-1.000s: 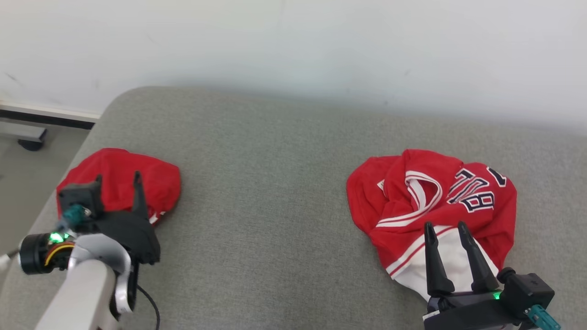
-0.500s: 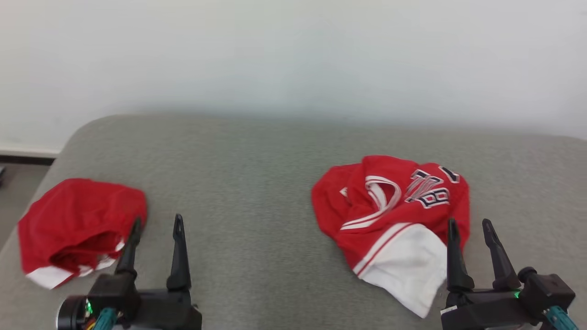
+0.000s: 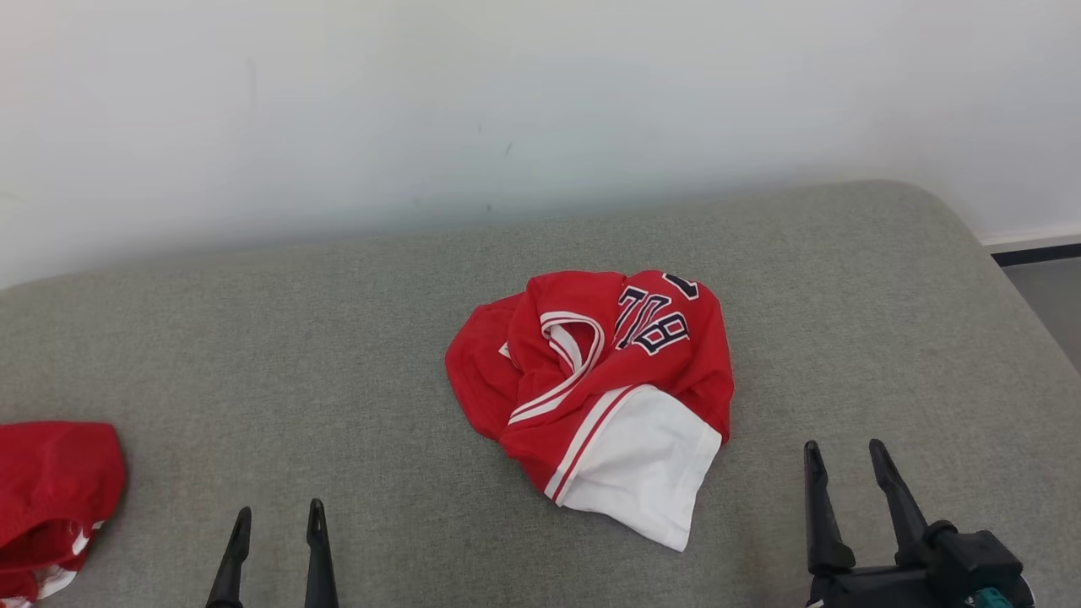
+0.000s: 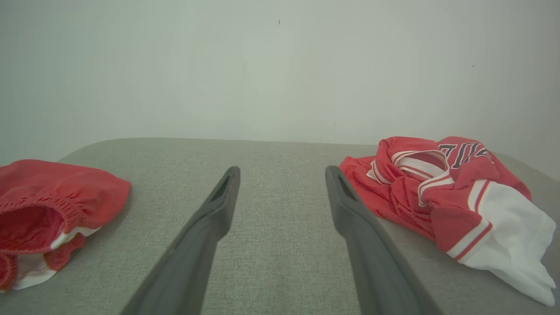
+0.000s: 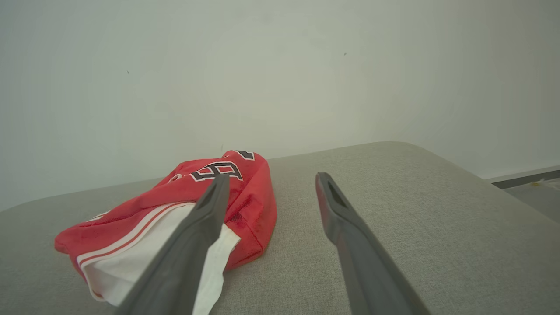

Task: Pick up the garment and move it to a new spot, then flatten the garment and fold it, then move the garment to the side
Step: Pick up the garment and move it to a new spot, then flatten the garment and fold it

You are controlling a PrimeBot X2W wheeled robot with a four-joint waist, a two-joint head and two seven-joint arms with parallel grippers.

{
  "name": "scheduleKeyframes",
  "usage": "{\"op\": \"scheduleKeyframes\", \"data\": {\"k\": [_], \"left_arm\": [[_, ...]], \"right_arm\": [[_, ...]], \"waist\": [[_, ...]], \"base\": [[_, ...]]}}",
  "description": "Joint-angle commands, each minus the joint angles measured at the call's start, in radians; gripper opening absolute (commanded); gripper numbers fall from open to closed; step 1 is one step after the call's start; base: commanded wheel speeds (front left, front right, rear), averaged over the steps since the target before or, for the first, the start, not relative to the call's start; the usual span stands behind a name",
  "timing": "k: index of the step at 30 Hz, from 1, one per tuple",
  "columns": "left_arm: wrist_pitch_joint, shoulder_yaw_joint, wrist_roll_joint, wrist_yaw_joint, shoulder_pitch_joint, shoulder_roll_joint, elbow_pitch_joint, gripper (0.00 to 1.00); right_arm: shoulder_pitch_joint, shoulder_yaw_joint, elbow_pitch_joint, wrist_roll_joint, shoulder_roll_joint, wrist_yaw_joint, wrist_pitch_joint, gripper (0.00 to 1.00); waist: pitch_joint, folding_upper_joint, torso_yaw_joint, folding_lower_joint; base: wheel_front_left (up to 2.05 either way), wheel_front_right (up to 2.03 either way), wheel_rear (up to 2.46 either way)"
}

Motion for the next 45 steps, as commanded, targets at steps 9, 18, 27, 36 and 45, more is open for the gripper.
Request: {"op": "scheduleKeyframes", "data": {"k": [9,18,27,36,45], "left_arm": [[-0.003,0.087,0.067,-0.074,0.062,-0.044,0.037,1.00],[-0.003,0.136,0.107,-0.117,0.070,-0.067,0.061,1.00],[-0.003,0.162,0.125,-0.164,0.059,-0.075,0.092,1.00],[-0.003,0.169,0.142,-0.182,0.052,-0.087,0.104,1.00],[-0.004,0.162,0.120,-0.200,0.021,-0.096,0.114,1.00]], "right_arm": [[0.020,0.059,0.024,-0.062,0.002,-0.002,-0.005,1.00],[0.016,0.065,0.033,-0.063,0.002,-0.002,-0.006,1.00],[0.014,0.051,0.035,-0.049,0.002,-0.002,-0.005,1.00],[0.012,0.046,0.035,-0.036,0.002,-0.002,-0.005,1.00],[0.008,0.047,0.039,-0.027,0.002,-0.002,-0.005,1.00]], "waist": [[-0.011,0.0000,0.029,0.0000],[-0.005,0.0000,0.059,0.0000],[-0.002,0.0000,0.062,0.0000],[-0.004,0.0000,0.063,0.0000],[-0.005,0.0000,0.056,0.0000]], "base": [[0.00,0.00,0.00],[0.00,0.00,0.00],[0.00,0.00,0.00],[0.00,0.00,0.00],[0.00,0.00,0.00]]}}
